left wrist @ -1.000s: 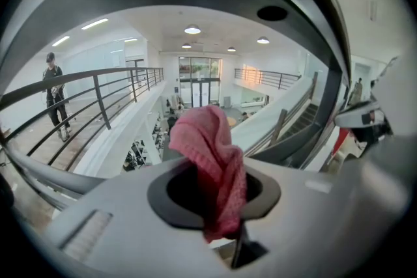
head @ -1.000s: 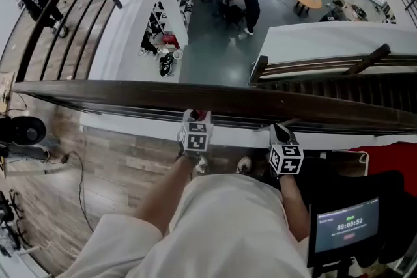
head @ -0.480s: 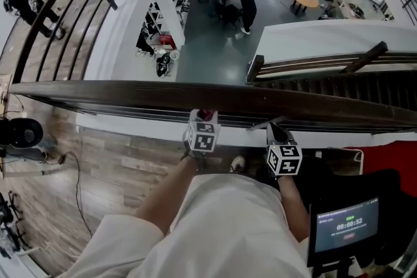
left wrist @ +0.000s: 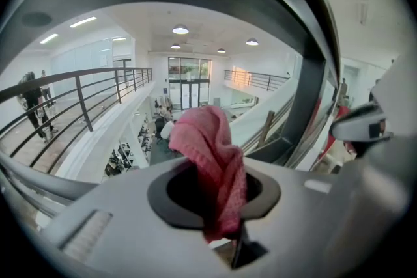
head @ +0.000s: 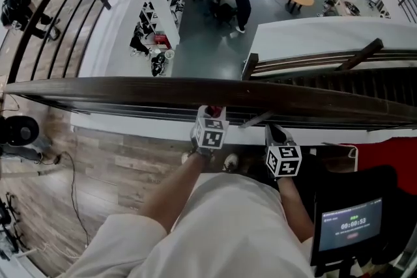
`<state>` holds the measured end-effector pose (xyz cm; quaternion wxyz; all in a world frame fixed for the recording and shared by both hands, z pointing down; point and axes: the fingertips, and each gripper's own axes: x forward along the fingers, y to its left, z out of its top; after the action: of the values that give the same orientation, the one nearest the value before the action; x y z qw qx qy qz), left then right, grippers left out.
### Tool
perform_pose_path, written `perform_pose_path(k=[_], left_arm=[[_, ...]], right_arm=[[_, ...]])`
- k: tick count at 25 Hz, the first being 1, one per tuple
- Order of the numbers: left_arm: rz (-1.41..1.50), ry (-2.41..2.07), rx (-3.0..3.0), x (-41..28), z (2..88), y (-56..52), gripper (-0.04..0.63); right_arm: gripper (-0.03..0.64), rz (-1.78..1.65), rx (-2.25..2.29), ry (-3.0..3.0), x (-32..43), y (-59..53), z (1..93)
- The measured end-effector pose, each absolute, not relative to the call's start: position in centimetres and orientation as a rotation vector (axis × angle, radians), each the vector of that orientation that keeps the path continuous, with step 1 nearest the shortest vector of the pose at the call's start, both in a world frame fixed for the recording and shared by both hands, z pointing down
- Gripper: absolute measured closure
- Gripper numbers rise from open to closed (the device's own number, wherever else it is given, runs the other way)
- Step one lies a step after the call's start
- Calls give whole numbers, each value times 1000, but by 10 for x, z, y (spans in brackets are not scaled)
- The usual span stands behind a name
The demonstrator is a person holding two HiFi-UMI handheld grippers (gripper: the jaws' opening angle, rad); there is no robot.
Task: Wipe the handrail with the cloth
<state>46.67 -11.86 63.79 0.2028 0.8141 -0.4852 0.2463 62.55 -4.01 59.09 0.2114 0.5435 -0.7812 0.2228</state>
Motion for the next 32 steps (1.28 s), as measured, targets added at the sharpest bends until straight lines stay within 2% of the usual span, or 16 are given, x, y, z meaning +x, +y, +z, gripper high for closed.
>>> perform_pose_path(k=[21,32], left_arm=[[646,-1161,2300,578,632,-119,508],[691,-1134,2304,589,633,-110,509]], right_arm=[[614,638,1534,-2124,665,-17,598],[614,626,1494,-2129,662,-16,602]])
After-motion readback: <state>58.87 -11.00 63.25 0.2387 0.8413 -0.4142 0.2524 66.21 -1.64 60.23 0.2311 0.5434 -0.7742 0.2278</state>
